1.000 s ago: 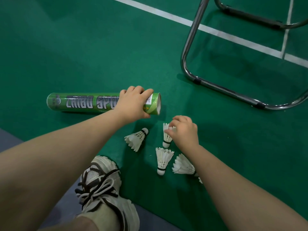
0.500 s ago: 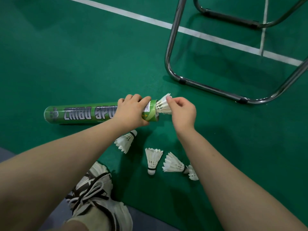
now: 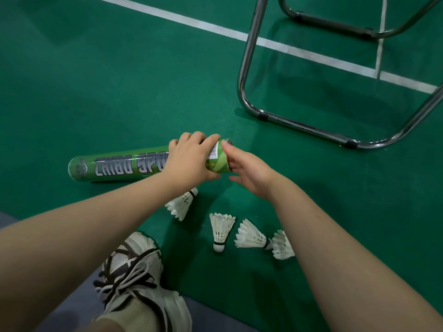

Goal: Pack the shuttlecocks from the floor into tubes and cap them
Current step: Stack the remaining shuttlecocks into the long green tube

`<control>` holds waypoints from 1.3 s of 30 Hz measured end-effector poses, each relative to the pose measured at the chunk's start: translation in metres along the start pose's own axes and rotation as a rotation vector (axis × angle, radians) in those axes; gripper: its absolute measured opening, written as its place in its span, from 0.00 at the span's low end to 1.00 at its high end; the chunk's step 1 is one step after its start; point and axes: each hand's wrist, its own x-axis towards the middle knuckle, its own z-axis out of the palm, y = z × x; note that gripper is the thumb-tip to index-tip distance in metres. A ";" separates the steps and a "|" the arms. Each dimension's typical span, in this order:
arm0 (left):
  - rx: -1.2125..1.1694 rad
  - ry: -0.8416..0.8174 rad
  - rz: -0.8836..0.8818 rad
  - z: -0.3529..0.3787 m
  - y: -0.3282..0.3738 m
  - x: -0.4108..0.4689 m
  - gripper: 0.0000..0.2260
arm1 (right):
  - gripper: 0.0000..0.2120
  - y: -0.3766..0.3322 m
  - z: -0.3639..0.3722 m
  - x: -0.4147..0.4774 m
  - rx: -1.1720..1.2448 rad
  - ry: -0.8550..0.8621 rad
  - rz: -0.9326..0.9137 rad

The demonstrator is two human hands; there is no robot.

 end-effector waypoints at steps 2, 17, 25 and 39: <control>-0.002 0.007 0.014 -0.004 -0.003 -0.005 0.38 | 0.30 -0.001 0.006 0.004 -0.071 -0.097 0.009; 0.038 0.105 -0.187 -0.017 -0.089 -0.005 0.38 | 0.33 0.047 0.097 0.020 -0.793 0.543 -0.290; 0.001 0.110 -0.166 -0.013 -0.085 -0.008 0.36 | 0.34 0.088 0.120 0.039 -1.190 0.239 -0.053; -0.006 0.116 -0.153 -0.007 -0.085 -0.008 0.36 | 0.04 0.021 0.031 0.049 0.137 0.788 -0.209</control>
